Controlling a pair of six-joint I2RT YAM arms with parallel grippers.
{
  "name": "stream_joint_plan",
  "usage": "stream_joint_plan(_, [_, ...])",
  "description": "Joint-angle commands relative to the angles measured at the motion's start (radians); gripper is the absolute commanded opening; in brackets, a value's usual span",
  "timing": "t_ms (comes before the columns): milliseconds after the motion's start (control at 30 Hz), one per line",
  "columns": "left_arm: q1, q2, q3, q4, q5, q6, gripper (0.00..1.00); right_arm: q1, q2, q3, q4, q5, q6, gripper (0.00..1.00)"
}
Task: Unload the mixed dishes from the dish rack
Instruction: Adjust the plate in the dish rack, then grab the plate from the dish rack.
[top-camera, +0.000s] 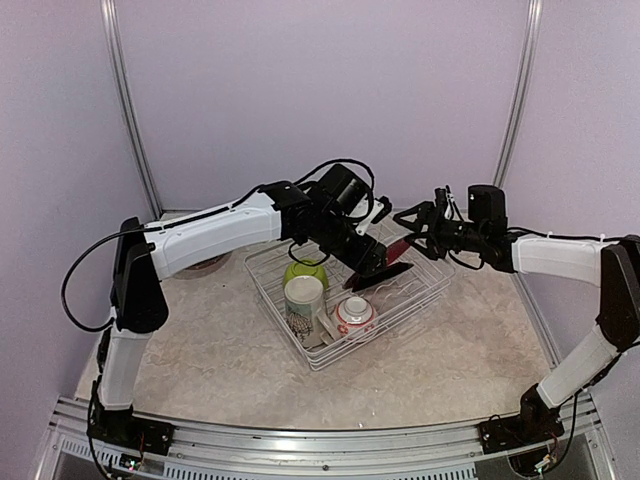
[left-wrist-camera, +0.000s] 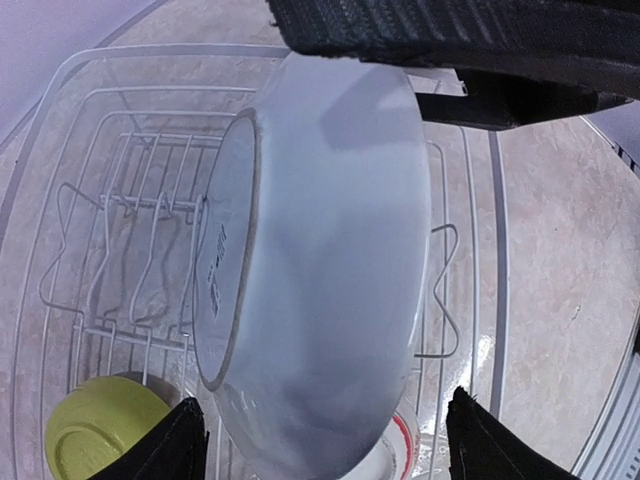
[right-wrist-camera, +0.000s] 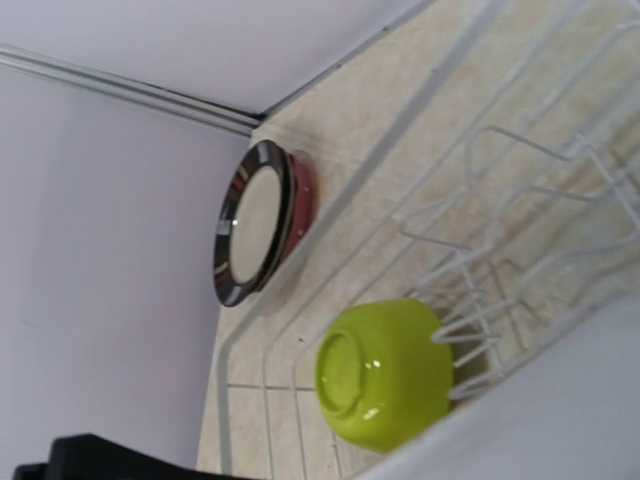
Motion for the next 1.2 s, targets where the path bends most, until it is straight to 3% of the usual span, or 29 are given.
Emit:
stream_joint_plan(0, [-0.019, 0.045, 0.043, -0.003, -0.150, 0.041, 0.73, 0.019, 0.013, 0.034, 0.065, -0.019, 0.002, 0.78])
stream_joint_plan(233, [-0.033, 0.089, 0.063, 0.035, -0.323, 0.105, 0.53, 0.024, 0.002, 0.043, 0.019, 0.008, -0.033, 0.78])
stream_joint_plan(600, [-0.068, 0.135, 0.074, 0.091, -0.451, 0.185, 0.32, 0.038, -0.022, 0.085, -0.125, 0.098, -0.133, 0.81])
stream_joint_plan(867, [-0.071, 0.121, 0.042, 0.115, -0.445, 0.191, 0.15, 0.038, -0.120, 0.139, -0.329, 0.242, -0.284, 0.99])
stream_joint_plan(1167, [-0.071, 0.055, -0.019, 0.153, -0.322, 0.162, 0.01, -0.041, -0.285, 0.159, -0.535, 0.415, -0.410, 1.00])
